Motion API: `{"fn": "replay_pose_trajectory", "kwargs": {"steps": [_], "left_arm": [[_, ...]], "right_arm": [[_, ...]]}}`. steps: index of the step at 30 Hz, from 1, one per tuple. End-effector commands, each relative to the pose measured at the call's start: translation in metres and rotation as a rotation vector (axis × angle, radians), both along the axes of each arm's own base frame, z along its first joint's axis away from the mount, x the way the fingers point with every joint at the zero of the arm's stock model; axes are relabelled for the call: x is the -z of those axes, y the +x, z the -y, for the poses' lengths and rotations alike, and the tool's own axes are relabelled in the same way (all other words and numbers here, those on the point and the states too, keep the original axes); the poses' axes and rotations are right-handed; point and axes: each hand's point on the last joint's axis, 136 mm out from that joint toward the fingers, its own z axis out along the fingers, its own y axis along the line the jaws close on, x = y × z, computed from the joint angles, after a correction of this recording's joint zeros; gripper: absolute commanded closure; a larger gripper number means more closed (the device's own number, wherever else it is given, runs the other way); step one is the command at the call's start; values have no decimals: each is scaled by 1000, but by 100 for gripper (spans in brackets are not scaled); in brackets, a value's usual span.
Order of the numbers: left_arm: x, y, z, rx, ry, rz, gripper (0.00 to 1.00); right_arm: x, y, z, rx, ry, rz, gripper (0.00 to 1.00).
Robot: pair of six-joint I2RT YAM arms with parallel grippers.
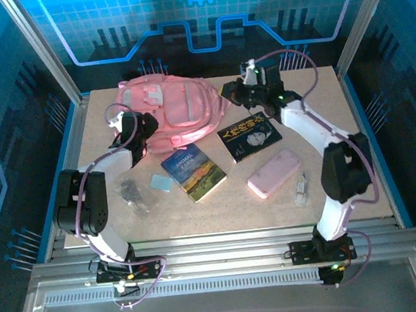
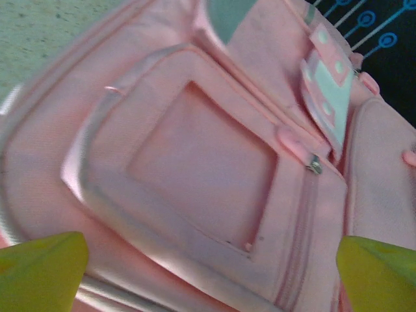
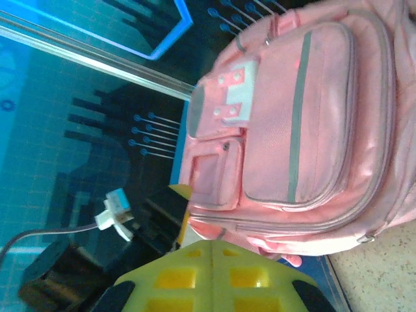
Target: Pack books, pencil case, and school supplies into a backpack
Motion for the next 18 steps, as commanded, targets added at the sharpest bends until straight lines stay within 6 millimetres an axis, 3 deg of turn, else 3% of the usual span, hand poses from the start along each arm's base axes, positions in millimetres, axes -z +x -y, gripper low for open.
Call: {"fn": "replay_pose_trajectory", "kwargs": {"steps": [1, 4, 5, 8, 9, 14, 18], "left_arm": [[-22, 11, 40, 90, -21, 62, 1], [-20, -5, 48, 99, -59, 6, 1], [-20, -13, 50, 99, -72, -7, 1], [-26, -34, 53, 121, -73, 0, 1], [-29, -39, 54, 138, -64, 5, 1], [-43, -61, 52, 286, 121, -32, 1], [-47, -73, 47, 373, 273, -79, 1]], "right_arm": [[40, -22, 32, 31, -68, -69, 100], [69, -34, 43, 41, -115, -115, 100], [78, -36, 44, 38, -130, -128, 90], [98, -33, 35, 19, -152, -144, 40], [102, -29, 32, 16, -150, -142, 36], [122, 5, -3, 18, -103, -155, 28], [156, 35, -30, 61, -106, -222, 27]]}}
